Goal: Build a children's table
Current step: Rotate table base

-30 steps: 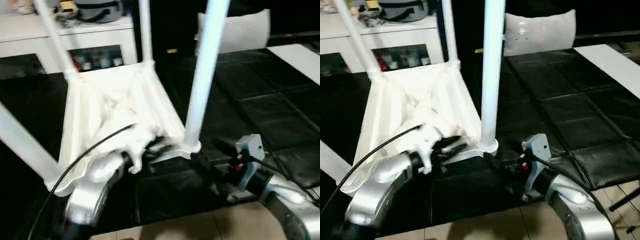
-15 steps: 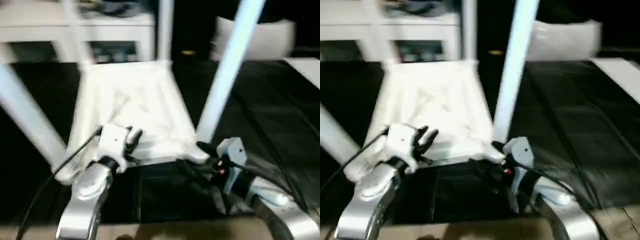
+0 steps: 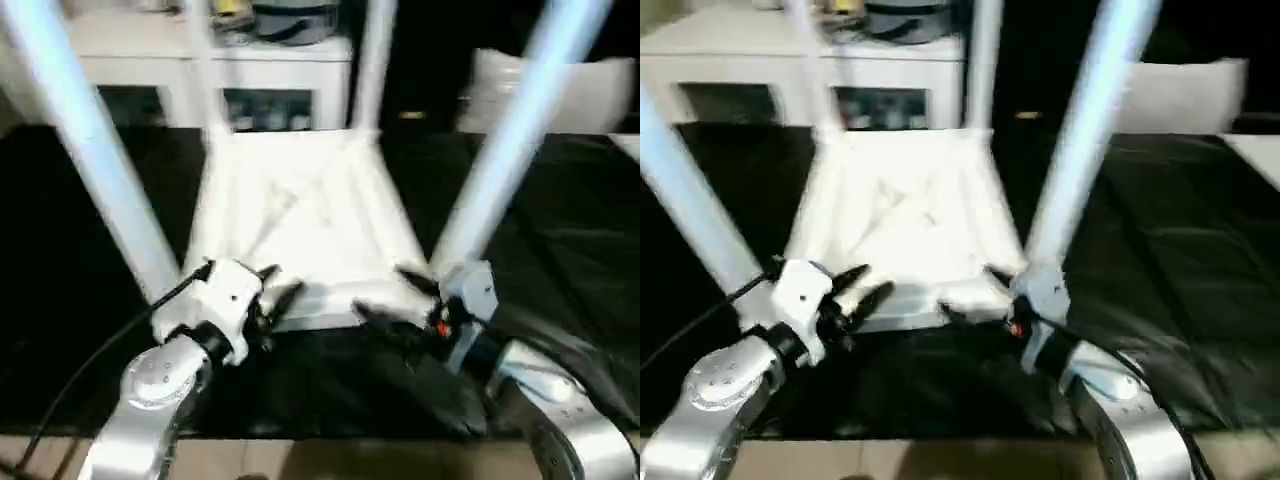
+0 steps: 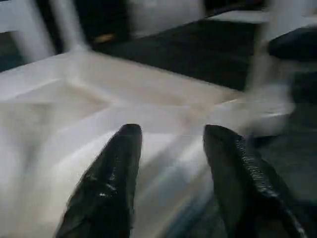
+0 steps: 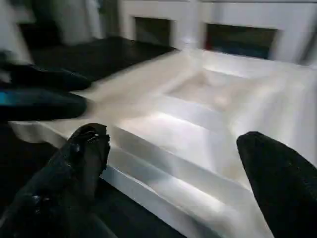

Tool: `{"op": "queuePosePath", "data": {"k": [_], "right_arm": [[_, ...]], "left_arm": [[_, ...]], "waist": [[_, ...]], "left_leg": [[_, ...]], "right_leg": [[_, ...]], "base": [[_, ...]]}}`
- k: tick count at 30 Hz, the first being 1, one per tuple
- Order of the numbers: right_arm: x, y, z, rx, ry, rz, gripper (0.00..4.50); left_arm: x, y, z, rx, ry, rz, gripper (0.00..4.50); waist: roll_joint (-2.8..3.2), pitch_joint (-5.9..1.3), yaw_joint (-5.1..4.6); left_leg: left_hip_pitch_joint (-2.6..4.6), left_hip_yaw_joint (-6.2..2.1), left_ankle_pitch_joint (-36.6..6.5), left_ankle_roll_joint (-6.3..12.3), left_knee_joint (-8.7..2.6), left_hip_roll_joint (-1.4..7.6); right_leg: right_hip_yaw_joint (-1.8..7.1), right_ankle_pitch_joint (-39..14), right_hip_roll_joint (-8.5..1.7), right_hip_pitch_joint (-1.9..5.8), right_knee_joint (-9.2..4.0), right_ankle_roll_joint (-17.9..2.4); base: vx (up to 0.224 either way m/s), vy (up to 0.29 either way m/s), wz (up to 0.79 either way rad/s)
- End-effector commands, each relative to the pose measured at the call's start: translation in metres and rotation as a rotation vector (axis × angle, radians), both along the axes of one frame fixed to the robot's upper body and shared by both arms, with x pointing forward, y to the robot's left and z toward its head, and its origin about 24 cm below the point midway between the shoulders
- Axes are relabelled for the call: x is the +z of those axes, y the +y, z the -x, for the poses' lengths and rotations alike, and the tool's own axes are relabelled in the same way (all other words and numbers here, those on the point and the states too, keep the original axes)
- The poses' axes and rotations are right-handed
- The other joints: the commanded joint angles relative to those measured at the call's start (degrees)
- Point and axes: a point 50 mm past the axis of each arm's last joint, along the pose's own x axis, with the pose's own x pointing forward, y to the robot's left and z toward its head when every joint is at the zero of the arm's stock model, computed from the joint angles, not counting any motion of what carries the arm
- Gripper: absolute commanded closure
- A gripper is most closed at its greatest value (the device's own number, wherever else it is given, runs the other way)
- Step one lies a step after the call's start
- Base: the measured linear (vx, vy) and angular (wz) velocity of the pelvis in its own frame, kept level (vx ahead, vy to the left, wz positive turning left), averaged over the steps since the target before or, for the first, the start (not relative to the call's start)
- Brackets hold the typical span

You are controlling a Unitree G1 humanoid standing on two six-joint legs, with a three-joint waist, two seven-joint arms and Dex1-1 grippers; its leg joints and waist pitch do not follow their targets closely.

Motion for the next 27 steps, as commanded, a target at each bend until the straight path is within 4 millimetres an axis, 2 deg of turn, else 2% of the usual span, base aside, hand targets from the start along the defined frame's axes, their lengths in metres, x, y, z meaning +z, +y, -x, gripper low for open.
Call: {"op": "queuePosePath", "data": {"k": [1,3,4,6,7,8,9,10,11,12,13,14,15,16,17,18,19,20,22,23,25,27], "right_arm": [[-0.002,-0.009,-0.006,-0.085,0.023,0.030,0.00],[-0.004,-0.012,-0.009,-0.124,0.033,0.037,0.00],[-0.005,-0.015,-0.012,-0.154,0.029,0.043,0.00],[-0.007,-0.029,-0.021,-0.279,0.030,0.060,0.00],[-0.008,-0.035,-0.024,-0.322,0.029,0.068,0.00],[-0.008,-0.037,-0.026,-0.340,0.028,0.070,0.00],[-0.008,-0.043,-0.028,-0.377,0.027,0.076,0.00],[-0.008,-0.049,-0.031,-0.410,0.026,0.084,0.00],[-0.008,-0.054,-0.034,-0.439,0.027,0.093,0.00],[-0.008,-0.058,-0.036,-0.457,0.028,0.099,0.00],[-0.008,-0.058,-0.037,-0.459,0.028,0.100,0.00],[-0.008,-0.059,-0.038,-0.464,0.028,0.104,0.00],[-0.008,-0.060,-0.040,-0.466,0.027,0.107,0.00],[-0.007,-0.060,-0.044,-0.468,0.025,0.111,0.00],[-0.006,-0.060,-0.046,-0.466,0.023,0.112,0.00],[-0.006,-0.060,-0.048,-0.466,0.022,0.112,0.00],[-0.006,-0.061,-0.049,-0.470,0.021,0.113,0.00],[-0.006,-0.062,-0.051,-0.475,0.021,0.113,0.00],[-0.008,-0.070,-0.053,-0.502,0.022,0.133,0.00],[-0.008,-0.070,-0.053,-0.502,0.022,0.133,0.00],[-0.008,-0.076,-0.054,-0.516,0.020,0.144,0.00],[-0.008,-0.079,-0.053,-0.508,0.021,0.150,0.00]], "left_arm": [[0.004,0.001,0.006,-0.064,0.027,0.038,2.04],[0.004,0.002,0.009,-0.084,0.039,0.038,1.87],[0.004,0.003,0.010,-0.085,0.045,0.042,1.77],[0.004,0.006,0.013,-0.091,0.059,0.054,1.68],[0.004,0.008,0.014,-0.099,0.070,0.060,1.68],[0.004,0.008,0.014,-0.103,0.076,0.062,1.68],[0.004,0.010,0.016,-0.111,0.086,0.063,1.44],[0.003,0.013,0.017,-0.118,0.100,0.068,1.36],[0.003,0.016,0.019,-0.125,0.117,0.073,1.33],[0.002,0.019,0.021,-0.131,0.134,0.077,1.31],[0.002,0.019,0.021,-0.132,0.136,0.076,1.08],[0.001,0.021,0.022,-0.136,0.143,0.073,1.08],[-0.002,0.026,0.026,-0.152,0.167,0.068,0.88],[-0.009,0.036,0.033,-0.180,0.216,0.056,0.84],[-0.016,0.044,0.038,-0.204,0.258,0.047,0.84],[-0.021,0.052,0.043,-0.224,0.293,0.036,0.76],[-0.024,0.057,0.047,-0.230,0.317,0.025,0.62],[-0.026,0.063,0.049,-0.230,0.331,0.014,0.43],[-0.025,0.076,0.051,-0.201,0.341,-0.002,0.41],[-0.025,0.076,0.051,-0.201,0.341,-0.002,0.35],[-0.025,0.088,0.048,-0.177,0.338,-0.037,0.09],[-0.025,0.100,0.044,-0.152,0.326,-0.056,0.02]], "waist": [[-0.18,-1.36,-0.56],[-0.52,-1.36,-0.80],[-0.82,-1.48,-1.02],[-1.00,-1.55,-0.94],[-1.17,-1.77,-0.80],[-1.08,-1.86,-0.75],[-0.97,-2.03,-0.39],[-1.40,-1.90,-0.40],[-1.35,-1.83,-0.19],[-1.62,-1.88,-0.26],[-1.52,-1.88,-0.12],[-1.52,-1.97,-0.19],[-1.53,-2.06,-0.24],[-2.54,-2.14,-0.32],[-2.59,-2.09,-0.39],[-2.31,-2.04,-0.76],[-2.09,-2.08,-0.94],[-2.36,-2.40,-1.15],[-2.18,-2.93,-1.02],[-2.22,-2.91,-0.97],[-2.30,-2.88,-0.66],[-2.37,-2.68,-0.43]], "left_leg": [[0.47,-1.68,-30.6,-4.44,-7.40,2.90],[0.54,-1.50,-29.7,-4.00,-7.39,2.78],[0.55,-1.35,-27.8,-3.41,-7.19,2.78],[0.71,-0.93,-24.8,-2.83,-7.03,2.72],[0.71,-0.77,-22.9,-2.62,-7.02,2.77],[0.59,-0.65,-21.9,-2.59,-7.09,2.79],[0.75,-0.39,-20.3,-2.52,-7.13,2.99],[0.77,-0.08,-20.0,-2.31,-7.17,2.97],[0.87,0.15,-20.0,-2.34,-7.25,3.01],[0.55,0.21,-19.4,-2.32,-7.29,3.02],[0.53,0.35,-19.1,-2.35,-7.33,3.07],[0.42,0.44,-18.3,-2.45,-7.38,3.18],[0.08,0.46,-17.1,-2.38,-7.46,3.24],[-0.03,0.60,-16.1,-2.01,-7.39,3.24],[-0.34,0.58,-16.0,-1.25,-7.56,3.05],[-0.76,0.43,-16.7,-1.33,-7.58,2.80],[-0.56,0.51,-17.0,-1.70,-7.63,2.94],[-0.04,0.67,-16.6,-1.97,-7.43,3.21],[0.31,1.07,-10.6,-1.52,-6.98,3.33],[0.33,1.20,-9.3,-1.22,-6.87,3.29],[0.50,1.53,-7.6,-0.22,-6.65,3.25],[0.44,1.61,-8.5,0.33,-6.84,3.16]], "right_leg": [[2.29,-31.5,-3.62,0.41,-6.20,-3.1],[2.26,-33.2,-3.55,0.24,-6.57,-2.5],[2.41,-33.7,-3.67,0.14,-6.65,-2.4],[2.49,-34.6,-3.62,-0.16,-6.96,-2.4],[2.58,-32.6,-3.50,-0.24,-6.68,-3.2],[2.56,-31.2,-3.36,-0.12,-6.49,-3.6],[2.63,-27.4,-3.00,-0.29,-6.18,-4.4],[2.67,-26.2,-2.73,-0.43,-6.23,-4.7],[2.69,-25.3,-2.63,-0.44,-5.96,-5.2],[2.69,-24.7,-2.63,-0.12,-5.55,-5.4],[2.72,-24.6,-2.59,-0.13,-5.54,-5.3],[2.71,-22.9,-2.47,-0.01,-5.28,-5.4],[2.71,-20.5,-2.41,0.36,-5.02,-5.4],[2.69,-19.6,-2.41,0.48,-5.04,-5.4],[2.64,-20.6,-2.41,0.43,-4.67,-5.7],[2.62,-23.5,-2.61,0.56,-4.81,-4.9],[2.70,-23.7,-2.52,0.37,-4.88,-4.7],[2.84,-20.6,-2.27,0.01,-4.81,-5.1],[2.89,-7.3,-1.77,0.22,-3.59,-8.3],[2.89,-4.5,-1.62,0.31,-3.41,-9.0],[2.86,-0.6,-1.62,0.50,-3.13,-10.4],[2.88,-3.0,-1.71,0.77,-3.33,-10.6]], "base": [[0.000,0.000,0.00],[0.000,0.000,0.00],[0.000,0.000,0.00],[0.000,0.000,0.00],[0.000,0.000,0.00],[0.000,0.000,0.00],[0.000,0.000,0.00],[0.000,0.000,0.00],[0.000,0.000,0.00],[0.000,0.000,0.00],[0.000,0.000,0.00],[0.000,0.000,0.00],[0.000,0.000,0.00],[0.000,0.000,0.00],[0.000,0.000,0.00],[0.000,0.000,0.00],[0.000,0.000,0.00],[0.074,-0.017,-0.05],[0.076,-0.013,-0.02],[0.063,-0.004,0.01],[0.031,-0.002,0.01],[0.000,0.000,0.00]]}}
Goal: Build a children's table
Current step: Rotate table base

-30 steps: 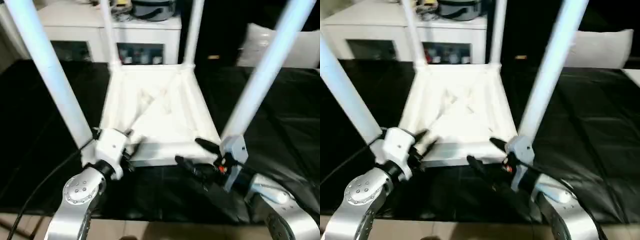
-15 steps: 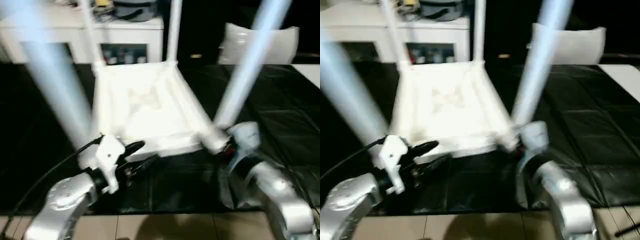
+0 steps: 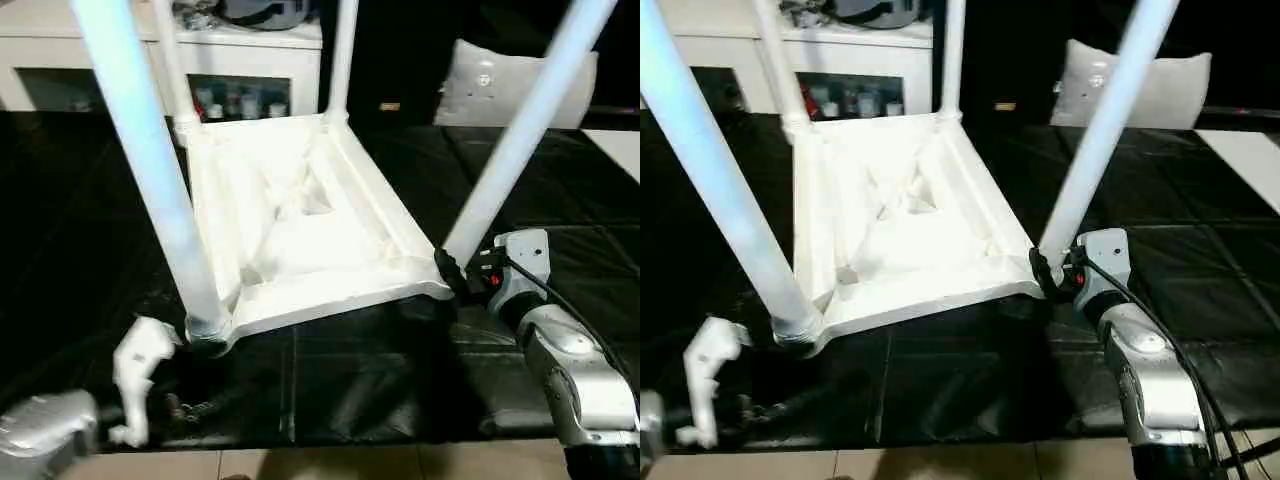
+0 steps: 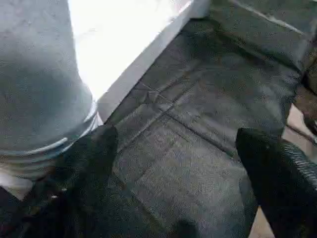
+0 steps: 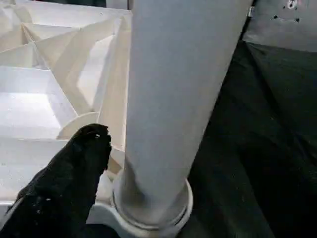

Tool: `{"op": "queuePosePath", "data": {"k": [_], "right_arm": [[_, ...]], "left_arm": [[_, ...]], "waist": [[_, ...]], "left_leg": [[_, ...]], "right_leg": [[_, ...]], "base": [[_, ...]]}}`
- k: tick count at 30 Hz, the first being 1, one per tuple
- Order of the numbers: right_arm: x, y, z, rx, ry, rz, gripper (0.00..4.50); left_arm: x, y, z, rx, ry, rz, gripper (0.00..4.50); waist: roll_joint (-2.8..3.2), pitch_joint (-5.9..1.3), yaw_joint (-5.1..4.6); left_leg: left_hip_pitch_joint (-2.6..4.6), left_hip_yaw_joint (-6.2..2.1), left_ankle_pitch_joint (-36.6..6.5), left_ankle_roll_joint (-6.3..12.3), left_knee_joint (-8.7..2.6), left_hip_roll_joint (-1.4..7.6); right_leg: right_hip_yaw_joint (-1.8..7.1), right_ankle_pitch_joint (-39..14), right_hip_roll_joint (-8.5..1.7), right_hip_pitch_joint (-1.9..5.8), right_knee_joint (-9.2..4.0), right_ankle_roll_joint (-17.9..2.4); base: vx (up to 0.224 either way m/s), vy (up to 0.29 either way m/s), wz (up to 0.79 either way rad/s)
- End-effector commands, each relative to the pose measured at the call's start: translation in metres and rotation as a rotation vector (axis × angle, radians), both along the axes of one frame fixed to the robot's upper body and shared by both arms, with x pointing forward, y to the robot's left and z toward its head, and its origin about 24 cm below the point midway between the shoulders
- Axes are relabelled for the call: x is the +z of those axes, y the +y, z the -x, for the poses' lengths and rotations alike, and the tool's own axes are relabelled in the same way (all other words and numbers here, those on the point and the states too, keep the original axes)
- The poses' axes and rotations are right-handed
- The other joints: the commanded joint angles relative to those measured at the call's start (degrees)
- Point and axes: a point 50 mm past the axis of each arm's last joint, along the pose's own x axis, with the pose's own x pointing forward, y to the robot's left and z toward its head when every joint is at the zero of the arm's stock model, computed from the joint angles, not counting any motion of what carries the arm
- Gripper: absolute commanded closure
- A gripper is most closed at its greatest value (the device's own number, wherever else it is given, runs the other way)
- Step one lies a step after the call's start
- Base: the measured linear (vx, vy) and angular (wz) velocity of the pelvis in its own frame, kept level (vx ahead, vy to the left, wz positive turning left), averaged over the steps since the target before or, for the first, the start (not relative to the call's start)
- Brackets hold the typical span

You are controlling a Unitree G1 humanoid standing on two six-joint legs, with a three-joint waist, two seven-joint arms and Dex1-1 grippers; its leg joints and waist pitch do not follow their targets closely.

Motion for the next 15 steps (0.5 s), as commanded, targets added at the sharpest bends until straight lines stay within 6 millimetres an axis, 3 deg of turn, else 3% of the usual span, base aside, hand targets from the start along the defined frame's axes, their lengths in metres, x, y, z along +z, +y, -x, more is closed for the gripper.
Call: {"op": "queuePosePath", "data": {"k": [1,5,7,11,15], "right_arm": [[0.004,-0.009,0.000,-0.019,-0.015,0.017,0.00],[0.002,-0.018,0.003,-0.015,-0.009,0.049,0.00],[0.002,-0.027,0.001,-0.029,-0.012,0.064,0.00],[0.005,-0.056,-0.002,-0.097,-0.016,0.113,0.00],[0.008,-0.065,-0.004,-0.107,-0.017,0.135,0.00]], "left_arm": [[0.001,0.012,-0.004,0.040,-0.019,-0.027,0.00],[0.019,0.032,0.021,0.089,-0.061,-0.050,0.00],[0.025,0.042,0.028,0.095,-0.058,-0.068,0.00],[0.043,0.061,0.031,0.102,-0.081,-0.083,0.00],[0.054,0.064,0.024,0.119,-0.141,-0.069,0.00]], "waist": [[0.44,-2.35,0.01],[0.47,-1.80,-0.34],[0.30,-1.47,-0.49],[0.25,-1.10,-0.28],[0.18,-1.18,0.02]], "left_leg": [[0.50,0.01,-11.4,0.98,-4.85,2.23],[0.25,-0.25,-17.9,-0.39,-5.46,2.69],[1.12,-0.18,-22.6,-1.05,-5.32,2.62],[1.72,-0.32,-26.5,-1.52,-5.37,2.43],[1.72,-0.29,-25.9,-1.31,-5.40,2.41]], "right_leg": [[2.45,-6.3,-2.43,2.22,-3.70,-10.1],[2.44,-16.7,-2.86,2.09,-4.50,-8.8],[2.78,-23.4,-2.68,1.02,-5.43,-7.4],[3.00,-27.8,-2.51,0.37,-5.88,-6.2],[3.04,-26.4,-2.38,0.57,-5.77,-6.2]], "base": [[0.000,0.000,0.00],[0.000,0.000,0.00],[0.000,0.000,0.00],[0.000,0.000,0.00],[0.000,0.000,0.00]]}}
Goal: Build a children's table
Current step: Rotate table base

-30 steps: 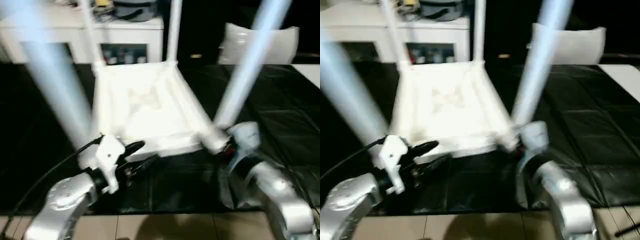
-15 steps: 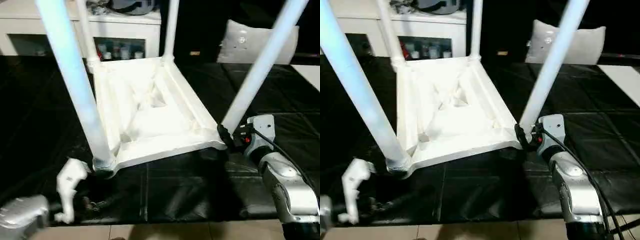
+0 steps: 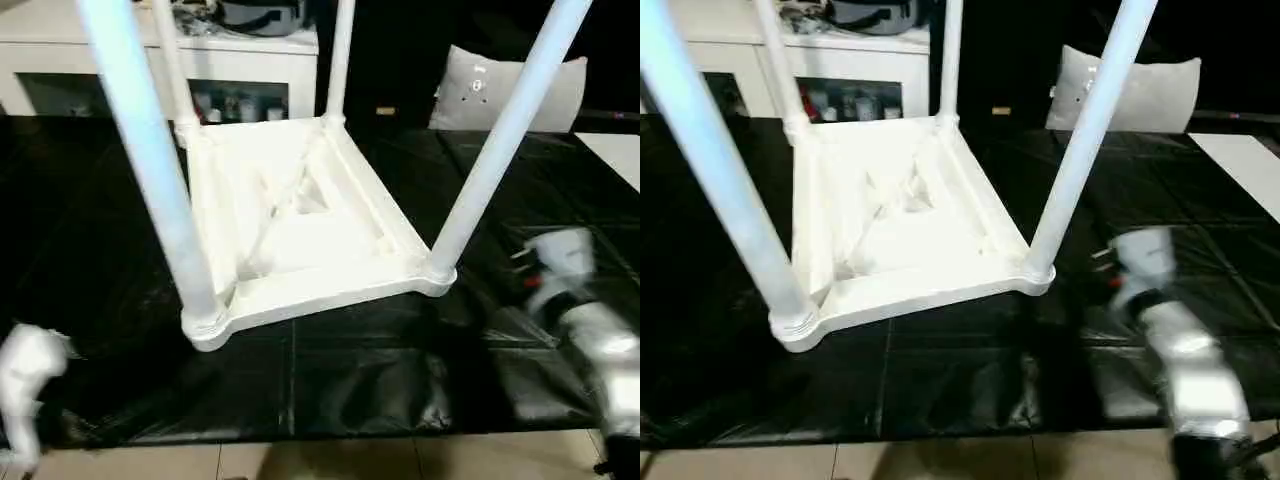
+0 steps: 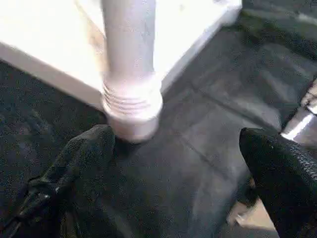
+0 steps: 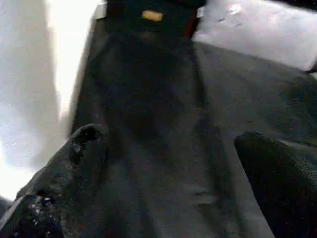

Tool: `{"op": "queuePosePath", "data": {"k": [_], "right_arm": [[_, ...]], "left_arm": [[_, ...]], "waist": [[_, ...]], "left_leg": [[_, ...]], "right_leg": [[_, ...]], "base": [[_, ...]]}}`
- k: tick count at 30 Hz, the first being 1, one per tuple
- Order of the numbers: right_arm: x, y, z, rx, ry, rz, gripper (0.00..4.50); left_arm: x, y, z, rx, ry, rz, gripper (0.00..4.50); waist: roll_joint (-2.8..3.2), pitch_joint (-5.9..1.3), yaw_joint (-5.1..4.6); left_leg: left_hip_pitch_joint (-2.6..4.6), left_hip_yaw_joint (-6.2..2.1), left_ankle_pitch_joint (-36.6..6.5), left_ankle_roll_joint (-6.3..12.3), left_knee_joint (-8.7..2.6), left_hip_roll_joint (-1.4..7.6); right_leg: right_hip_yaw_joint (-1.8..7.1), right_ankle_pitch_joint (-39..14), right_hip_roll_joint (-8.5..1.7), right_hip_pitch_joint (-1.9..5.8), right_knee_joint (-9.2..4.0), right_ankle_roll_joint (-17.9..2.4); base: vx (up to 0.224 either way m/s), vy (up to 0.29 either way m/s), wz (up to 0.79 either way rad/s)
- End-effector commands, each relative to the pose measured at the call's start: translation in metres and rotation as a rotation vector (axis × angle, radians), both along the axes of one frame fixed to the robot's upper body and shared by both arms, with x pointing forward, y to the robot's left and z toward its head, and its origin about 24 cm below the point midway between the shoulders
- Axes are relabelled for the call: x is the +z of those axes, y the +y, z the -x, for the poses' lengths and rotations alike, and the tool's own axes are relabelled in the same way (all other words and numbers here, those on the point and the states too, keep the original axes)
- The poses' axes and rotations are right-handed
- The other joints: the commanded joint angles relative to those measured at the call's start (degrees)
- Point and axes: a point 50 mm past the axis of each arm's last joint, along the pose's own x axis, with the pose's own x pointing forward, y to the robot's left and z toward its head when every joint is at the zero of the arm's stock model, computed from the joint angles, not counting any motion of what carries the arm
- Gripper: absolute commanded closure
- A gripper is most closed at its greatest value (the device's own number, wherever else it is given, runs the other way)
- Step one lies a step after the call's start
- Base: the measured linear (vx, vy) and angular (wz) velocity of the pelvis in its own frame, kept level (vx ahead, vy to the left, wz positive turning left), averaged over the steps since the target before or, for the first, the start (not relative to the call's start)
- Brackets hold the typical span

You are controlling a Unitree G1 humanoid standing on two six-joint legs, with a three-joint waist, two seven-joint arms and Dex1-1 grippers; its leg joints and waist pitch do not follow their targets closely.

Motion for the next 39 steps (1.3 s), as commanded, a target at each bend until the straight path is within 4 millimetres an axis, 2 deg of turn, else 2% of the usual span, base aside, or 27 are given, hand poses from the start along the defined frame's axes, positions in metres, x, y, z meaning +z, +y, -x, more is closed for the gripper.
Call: {"op": "queuePosePath", "data": {"k": [1,4,5,6,7,8,10,11,13,14,15,17,18,19,20,23,26,27,29,32,34,39], "right_arm": [[0.003,-0.002,-0.002,0.005,-0.009,0.008,0.00],[0.004,0.009,0.001,0.123,0.000,-0.026,0.00],[0.004,0.014,0.004,0.171,0.007,-0.049,0.00],[0.003,0.028,0.012,0.297,0.026,-0.098,0.00],[0.003,0.030,0.013,0.317,0.030,-0.104,0.00],[0.002,0.039,0.021,0.410,0.055,-0.125,0.00],[-0.001,0.046,0.030,0.487,0.085,-0.130,0.00],[-0.001,0.046,0.030,0.487,0.085,-0.130,0.00],[-0.003,0.052,0.038,0.546,0.108,-0.140,0.00],[-0.004,0.057,0.041,0.576,0.121,-0.151,0.00],[-0.007,0.063,0.042,0.589,0.139,-0.166,0.00],[-0.009,0.066,0.041,0.571,0.147,-0.166,0.00],[-0.014,0.066,0.038,0.531,0.164,-0.163,0.00],[-0.017,0.066,0.036,0.500,0.181,-0.161,0.00],[-0.019,0.066,0.035,0.488,0.187,-0.160,0.00],[-0.036,0.062,0.030,0.369,0.280,-0.120,0.00],[-0.041,0.058,0.026,0.300,0.309,-0.099,0.00],[-0.042,0.058,0.025,0.288,0.310,-0.102,0.00],[-0.041,0.059,0.017,0.277,0.271,-0.084,0.00],[-0.036,0.063,0.006,0.284,0.212,-0.080,0.00],[-0.030,0.068,-0.003,0.302,0.167,-0.087,0.00],[-0.028,0.081,-0.018,0.377,0.163,-0.098,0.00]], "left_arm": [[0.010,-0.002,-0.008,0.000,-0.058,0.011,0.00],[0.016,-0.010,-0.025,0.006,-0.114,0.029,0.00],[0.016,-0.012,-0.029,0.004,-0.115,0.028,0.00],[0.014,-0.016,-0.038,0.007,-0.121,0.027,0.00],[0.014,-0.017,-0.039,0.008,-0.122,0.028,0.00],[0.014,-0.019,-0.045,0.012,-0.126,0.030,0.00],[0.014,-0.023,-0.051,0.008,-0.131,0.033,0.00],[0.014,-0.023,-0.051,0.008,-0.131,0.033,0.00],[0.014,-0.029,-0.058,0.004,-0.142,0.043,0.00],[0.014,-0.033,-0.063,0.000,-0.151,0.055,0.00],[0.015,-0.042,-0.074,-0.010,-0.175,0.075,0.00],[0.016,-0.049,-0.080,-0.021,-0.192,0.093,0.00],[0.016,-0.055,-0.085,-0.032,-0.196,0.114,0.00],[0.016,-0.061,-0.089,-0.042,-0.202,0.125,0.00],[0.016,-0.064,-0.091,-0.050,-0.206,0.131,0.00],[0.018,-0.096,-0.099,-0.174,-0.186,0.243,0.00],[0.022,-0.115,-0.097,-0.281,-0.146,0.327,0.00],[0.024,-0.120,-0.096,-0.311,-0.134,0.353,0.00],[0.030,-0.134,-0.093,-0.392,-0.126,0.437,0.00],[0.035,-0.142,-0.090,-0.456,-0.106,0.490,0.00],[0.040,-0.150,-0.086,-0.523,-0.083,0.535,0.00],[0.049,-0.165,-0.081,-0.617,-0.064,0.540,0.00]], "waist": [[0.60,-1.45,-0.04],[0.65,-1.73,-0.01],[0.60,-1.96,0.03],[0.68,-1.95,0.04],[0.63,-2.06,0.10],[0.90,-2.21,0.22],[0.83,-2.43,0.19],[0.97,-2.61,0.30],[0.82,-2.52,0.21],[1.35,-2.43,0.24],[1.61,-2.42,0.35],[1.37,-2.30,0.57],[1.36,-2.25,0.60],[1.06,-2.33,0.67],[1.06,-2.24,0.74],[1.42,-2.59,1.06],[1.20,-2.74,1.47],[1.23,-2.92,1.56],[1.23,-2.93,1.50],[1.23,-2.98,1.34],[0.81,-2.93,1.03],[0.85,-2.94,0.89]], "left_leg": [[0.69,-0.71,-25.5,-1.21,-5.40,2.30],[0.38,-0.64,-23.1,-0.72,-5.36,2.31],[0.60,-0.54,-22.3,-0.28,-5.17,2.34],[0.27,-0.55,-20.9,0.23,-5.22,2.34],[0.25,-0.56,-20.0,0.53,-5.18,2.39],[0.24,-0.51,-18.3,0.91,-5.04,2.44],[0.04,-0.49,-15.5,1.54,-4.91,2.44],[0.02,-0.46,-14.2,1.61,-4.80,2.46],[-0.04,-0.37,-13.6,1.81,-4.75,2.37],[0.27,-0.29,-15.1,1.71,-4.72,2.40],[0.37,-0.40,-16.1,1.21,-4.82,2.41],[0.58,-0.42,-17.9,0.25,-4.88,2.44],[0.35,-0.50,-18.0,-0.05,-5.00,2.43],[0.48,-0.46,-17.9,-0.54,-4.99,2.40],[0.46,-0.48,-17.9,-0.78,-5.04,2.40],[0.57,-0.37,-16.1,-2.04,-4.83,2.20],[0.41,-0.27,-14.9,-1.93,-4.69,2.16],[0.31,-0.20,-13.3,-1.72,-4.53,2.12],[0.15,-0.17,-12.4,-1.61,-4.47,2.11],[0.24,-0.06,-12.7,-1.63,-4.38,2.10],[0.02,0.04,-11.9,-1.26,-4.38,2.02],[0.22,0.19,-11.0,-0.72,-4.23,2.05]], "right_leg": [[2.26,-25.4,-2.69,0.30,-5.60,-6.7],[2.27,-21.5,-2.63,0.74,-5.13,-7.8],[2.26,-19.6,-2.54,0.76,-4.91,-8.3],[2.32,-17.9,-2.57,1.15,-4.76,-8.6],[2.32,-16.8,-2.55,1.29,-4.61,-8.7],[2.35,-14.2,-2.55,1.32,-4.39,-9.3],[2.26,-10.1,-2.52,1.68,-4.01,-10.4],[2.20,-8.5,-2.55,1.86,-3.86,-10.9],[2.13,-8.2,-2.57,1.91,-3.85,-11.8],[2.20,-9.6,-2.52,1.67,-4.02,-11.9],[2.15,-10.9,-2.57,1.68,-4.06,-11.9],[2.14,-13.9,-2.75,1.47,-4.33,-11.6],[2.17,-14.6,-2.82,1.64,-4.35,-11.3],[2.18,-15.6,-2.82,1.50,-4.48,-11.0],[2.22,-16.2,-2.83,1.49,-4.53,-10.7],[2.22,-14.7,-2.78,1.49,-4.33,-10.9],[2.23,-12.4,-2.77,1.66,-4.08,-11.2],[2.18,-9.8,-2.71,1.77,-3.73,-11.9],[2.10,-8.3,-2.71,1.91,-3.54,-12.4],[2.06,-8.5,-2.70,1.95,-3.55,-12.8],[2.05,-8.7,-2.62,2.16,-3.52,-12.7],[2.05,-8.6,-2.46,2.07,-3.50,-12.9]], "base": [[0.000,0.000,0.00],[0.000,0.000,0.00],[0.000,0.000,0.00],[0.000,0.000,0.00],[0.000,0.000,0.00],[0.000,0.000,0.00],[0.000,0.000,0.00],[0.000,0.000,0.00],[0.000,0.000,0.00],[0.000,0.000,0.00],[0.000,0.000,0.00],[0.000,0.000,0.00],[0.000,0.000,0.00],[0.000,0.000,0.00],[0.000,0.000,0.00],[0.000,0.000,0.00],[0.000,0.000,0.00],[0.000,0.000,0.00],[0.000,0.000,0.00],[0.000,0.000,0.00],[0.000,0.000,0.00],[0.000,0.000,0.00]]}}
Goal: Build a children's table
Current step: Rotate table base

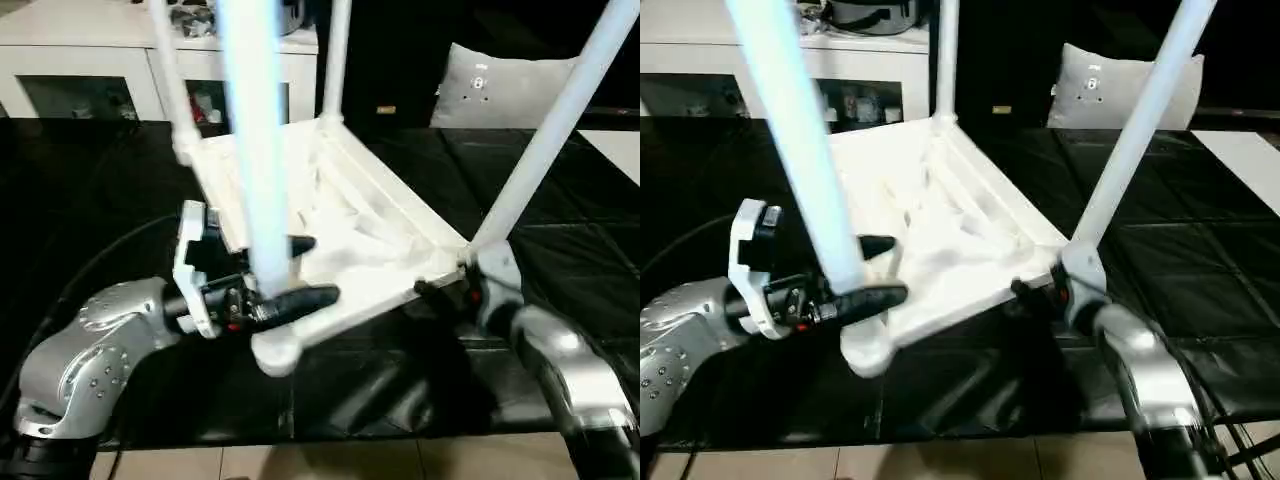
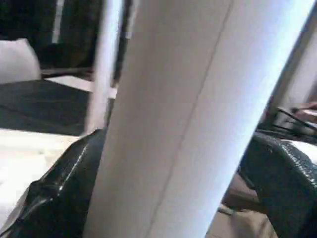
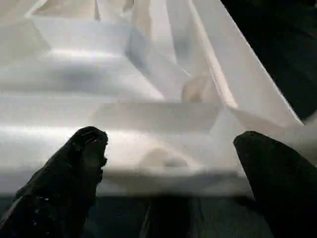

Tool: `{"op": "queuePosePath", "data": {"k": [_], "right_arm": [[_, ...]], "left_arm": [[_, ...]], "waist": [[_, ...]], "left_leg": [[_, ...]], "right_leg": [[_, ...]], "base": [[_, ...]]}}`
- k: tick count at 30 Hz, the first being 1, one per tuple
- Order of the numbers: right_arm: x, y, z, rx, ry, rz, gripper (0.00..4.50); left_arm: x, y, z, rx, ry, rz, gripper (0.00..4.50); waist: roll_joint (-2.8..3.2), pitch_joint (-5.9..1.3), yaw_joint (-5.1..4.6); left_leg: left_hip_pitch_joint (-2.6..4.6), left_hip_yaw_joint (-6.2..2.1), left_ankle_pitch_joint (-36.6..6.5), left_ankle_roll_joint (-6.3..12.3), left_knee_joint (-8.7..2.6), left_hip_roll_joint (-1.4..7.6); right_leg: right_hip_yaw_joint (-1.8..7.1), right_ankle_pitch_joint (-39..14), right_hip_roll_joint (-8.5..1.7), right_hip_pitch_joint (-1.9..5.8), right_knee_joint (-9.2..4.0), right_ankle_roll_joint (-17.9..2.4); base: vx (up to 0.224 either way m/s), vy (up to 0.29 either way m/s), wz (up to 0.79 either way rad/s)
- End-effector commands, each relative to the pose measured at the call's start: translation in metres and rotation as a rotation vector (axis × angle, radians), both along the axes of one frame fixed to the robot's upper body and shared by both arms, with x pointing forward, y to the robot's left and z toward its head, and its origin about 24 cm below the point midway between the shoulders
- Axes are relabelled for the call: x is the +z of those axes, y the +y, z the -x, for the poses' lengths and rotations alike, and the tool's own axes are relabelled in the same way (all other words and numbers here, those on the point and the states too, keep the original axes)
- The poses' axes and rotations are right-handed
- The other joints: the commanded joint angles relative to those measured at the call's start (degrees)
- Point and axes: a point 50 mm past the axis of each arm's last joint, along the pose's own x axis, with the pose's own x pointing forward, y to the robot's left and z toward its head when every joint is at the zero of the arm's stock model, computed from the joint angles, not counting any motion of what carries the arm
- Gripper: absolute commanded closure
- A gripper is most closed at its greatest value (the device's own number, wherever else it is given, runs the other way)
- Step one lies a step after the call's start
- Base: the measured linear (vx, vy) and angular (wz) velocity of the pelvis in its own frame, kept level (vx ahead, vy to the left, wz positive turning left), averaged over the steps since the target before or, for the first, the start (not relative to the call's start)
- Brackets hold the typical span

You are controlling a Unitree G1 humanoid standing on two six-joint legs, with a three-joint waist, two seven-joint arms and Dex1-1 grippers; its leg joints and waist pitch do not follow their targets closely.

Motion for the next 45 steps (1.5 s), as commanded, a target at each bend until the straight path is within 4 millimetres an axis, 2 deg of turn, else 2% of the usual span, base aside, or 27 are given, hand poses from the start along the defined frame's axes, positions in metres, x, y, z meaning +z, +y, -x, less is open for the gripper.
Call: {"op": "queuePosePath", "data": {"k": [1,3,8,12,14,15,16,17,19,20,21,23,25,27,29,30,31,32,37,38,39,40,41,43,44,45], "right_arm": [[0.000,0.008,-0.005,0.053,-0.002,0.005,0.00],[-0.002,0.016,-0.008,0.108,0.011,0.015,0.00],[-0.003,0.035,-0.009,0.222,0.006,0.007,0.00],[0.006,0.033,-0.012,0.213,-0.046,-0.026,0.00],[0.011,0.024,-0.012,0.159,-0.075,-0.031,0.00],[0.012,0.023,-0.012,0.153,-0.076,-0.030,0.00],[0.012,0.016,-0.009,0.119,-0.081,-0.021,0.00],[0.013,0.015,-0.008,0.109,-0.083,-0.018,0.00],[0.014,-0.001,0.000,0.018,-0.097,0.009,0.00],[0.013,-0.008,0.002,-0.022,-0.096,0.021,0.00],[0.013,-0.013,0.004,-0.057,-0.095,0.034,0.00],[0.010,-0.029,0.010,-0.149,-0.088,0.069,0.00],[0.008,-0.034,0.012,-0.178,-0.075,0.077,0.00],[0.002,-0.047,0.018,-0.249,-0.046,0.110,0.00],[-0.002,-0.055,0.020,-0.293,-0.033,0.150,0.00],[-0.005,-0.058,0.022,-0.311,-0.022,0.167,0.00],[-0.008,-0.057,0.022,-0.314,-0.015,0.168,0.00],[-0.011,-0.054,0.021,-0.303,-0.006,0.157,0.00],[-0.023,-0.033,0.006,-0.219,0.012,0.112,0.00],[-0.024,-0.030,0.005,-0.210,0.015,0.107,0.00],[-0.025,-0.028,0.003,-0.201,0.019,0.103,0.00],[-0.026,-0.021,-0.002,-0.177,0.017,0.100,0.00],[-0.026,-0.014,-0.007,-0.156,0.013,0.097,0.00],[-0.024,0.000,-0.016,-0.114,-0.002,0.098,0.00],[-0.023,0.005,-0.018,-0.102,-0.008,0.098,0.00],[-0.021,0.017,-0.023,-0.064,-0.021,0.091,0.00]], "left_arm": [[0.009,-0.013,0.006,-0.084,-0.032,0.007,0.00],[0.010,-0.018,0.005,-0.087,-0.039,-0.004,0.00],[0.007,-0.030,-0.003,-0.027,-0.064,-0.031,0.00],[0.003,-0.030,-0.017,0.102,-0.117,-0.090,0.00],[-0.003,-0.027,-0.026,0.172,-0.137,-0.161,0.00],[-0.004,-0.027,-0.026,0.177,-0.142,-0.171,0.00],[-0.008,-0.025,-0.029,0.190,-0.155,-0.212,0.00],[-0.008,-0.025,-0.029,0.191,-0.157,-0.216,0.00],[-0.010,-0.024,-0.031,0.194,-0.162,-0.230,0.00],[-0.010,-0.023,-0.031,0.188,-0.163,-0.230,0.00],[-0.011,-0.023,-0.031,0.180,-0.164,-0.231,0.00],[-0.011,-0.022,-0.030,0.151,-0.169,-0.238,0.00],[-0.012,-0.021,-0.029,0.143,-0.169,-0.239,0.00],[-0.012,-0.020,-0.029,0.132,-0.170,-0.242,0.00],[-0.013,-0.021,-0.029,0.118,-0.167,-0.241,0.00],[-0.013,-0.021,-0.029,0.108,-0.167,-0.242,0.00],[-0.014,-0.021,-0.028,0.098,-0.164,-0.241,0.00],[-0.015,-0.022,-0.027,0.085,-0.160,-0.240,0.00],[-0.015,-0.029,-0.021,0.021,-0.143,-0.218,0.00],[-0.015,-0.030,-0.020,0.013,-0.141,-0.212,0.00],[-0.015,-0.031,-0.019,0.004,-0.138,-0.205,0.00],[-0.014,-0.035,-0.017,-0.017,-0.135,-0.189,0.00],[-0.014,-0.040,-0.014,-0.035,-0.137,-0.181,0.00],[-0.013,-0.050,-0.010,-0.057,-0.149,-0.174,0.00],[-0.012,-0.053,-0.009,-0.061,-0.149,-0.169,0.00],[-0.009,-0.061,-0.008,-0.065,-0.148,-0.143,0.00]], "waist": [[0.23,-2.93,-0.16],[-0.16,-2.89,-0.05],[-0.41,-2.97,0.22],[-0.50,-2.79,0.28],[-0.35,-2.82,0.26],[-0.46,-2.78,0.27],[-0.03,-2.87,0.42],[-0.11,-2.80,0.41],[0.32,-2.76,0.58],[0.01,-2.79,0.63],[0.23,-2.75,0.77],[0.53,-2.62,0.46],[0.41,-2.60,0.23],[0.75,-2.42,0.08],[0.65,-2.56,0.12],[0.79,-2.52,0.10],[1.35,-2.53,0.19],[1.17,-2.59,0.05],[1.26,-2.81,-0.16],[0.97,-2.79,-0.22],[1.15,-2.78,-0.09],[0.62,-2.78,-0.15],[0.74,-2.77,-0.18],[0.49,-2.62,-0.62],[0.56,-2.54,-0.86],[0.26,-2.41,-1.38]], "left_leg": [[0.25,-0.06,-11.1,-0.54,-4.22,1.88],[0.12,0.02,-9.9,-0.29,-4.17,1.96],[0.04,0.11,-8.8,0.05,-4.12,2.08],[0.21,0.01,-11.3,-0.57,-4.32,2.18],[0.20,-0.06,-11.5,-0.95,-4.36,2.10],[0.18,-0.07,-11.4,-0.87,-4.41,2.11],[0.21,-0.19,-10.9,-1.04,-4.44,2.13],[0.28,-0.08,-11.2,-1.14,-4.42,2.14],[0.41,-0.07,-12.0,-1.49,-4.47,2.10],[0.31,-0.11,-12.4,-1.60,-4.49,2.02],[0.40,-0.10,-13.1,-1.85,-4.61,1.97],[0.33,-0.17,-15.0,-2.22,-4.71,1.83],[0.27,-0.25,-16.1,-2.13,-4.72,1.73],[0.12,-0.27,-16.3,-1.77,-4.72,1.71],[0.15,-0.26,-15.6,-1.65,-4.61,1.74],[0.14,-0.20,-15.0,-1.54,-4.58,1.71],[0.14,-0.27,-15.0,-1.65,-4.58,1.73],[0.14,-0.22,-14.9,-1.64,-4.55,1.77],[0.00,-0.14,-13.3,-0.88,-4.36,1.85],[-0.07,-0.07,-12.9,-0.61,-4.35,1.81],[-0.01,-0.02,-12.3,-0.58,-4.32,1.91],[-0.08,0.05,-12.0,-0.42,-4.31,1.94],[-0.20,0.00,-11.6,-0.37,-4.37,1.93],[-0.33,0.01,-12.4,-0.58,-4.41,1.94],[-0.43,-0.08,-12.8,-0.74,-4.48,1.91],[-0.50,-0.12,-14.0,-0.91,-4.60,1.94]], "right_leg": [[2.01,-9.1,-2.63,2.16,-3.59,-12.4],[2.07,-8.4,-2.69,2.30,-3.54,-12.3],[2.09,-7.9,-2.82,2.39,-3.46,-12.0],[2.19,-11.9,-2.88,2.30,-4.05,-10.0],[2.17,-12.6,-2.85,2.24,-4.09,-9.5],[2.19,-12.5,-2.78,2.21,-4.22,-9.2],[2.15,-11.9,-2.83,2.22,-4.09,-9.1],[2.18,-11.8,-2.74,2.10,-4.19,-9.0],[2.25,-12.0,-2.71,1.99,-4.24,-8.8],[2.20,-12.1,-2.69,2.12,-4.20,-8.8],[2.16,-13.0,-2.65,2.02,-4.44,-8.6],[2.09,-15.4,-2.61,1.97,-4.69,-8.3],[2.04,-18.0,-2.68,1.97,-4.88,-7.7],[2.03,-19.4,-2.70,1.85,-5.08,-7.7],[2.05,-19.5,-2.80,1.82,-5.07,-7.6],[2.05,-19.0,-2.75,1.72,-4.99,-8.0],[2.06,-18.6,-2.79,1.72,-4.92,-8.2],[2.03,-17.2,-2.69,1.72,-4.87,-8.6],[1.95,-12.5,-2.76,1.89,-4.24,-11.2],[1.93,-12.1,-2.74,1.91,-4.12,-11.8],[1.99,-11.7,-2.79,1.94,-4.15,-12.0],[2.00,-11.3,-2.78,2.03,-4.16,-11.9],[1.96,-11.1,-2.83,2.14,-4.01,-12.2],[1.95,-13.2,-3.03,2.20,-4.21,-12.1],[1.89,-14.3,-3.02,2.24,-4.16,-11.9],[1.80,-16.9,-3.05,2.24,-4.45,-11.2]], "base": [[0.000,0.000,0.00],[0.000,0.000,0.00],[0.000,0.000,0.00],[0.000,0.000,0.00],[0.000,0.000,0.00],[0.000,0.000,0.00],[0.000,0.000,0.00],[0.000,0.000,0.00],[0.000,0.000,0.00],[0.000,0.000,0.00],[0.000,0.000,0.00],[0.000,0.000,0.00],[0.000,0.000,0.00],[0.000,0.000,0.00],[0.000,0.000,0.00],[0.000,0.000,0.00],[0.000,0.000,0.00],[0.000,0.000,0.00],[0.000,0.000,0.00],[0.000,0.000,0.00],[0.000,0.000,0.00],[0.000,0.000,0.00],[0.000,0.000,0.00],[0.000,0.000,0.00],[0.000,0.000,0.00],[0.000,0.000,0.00]]}}
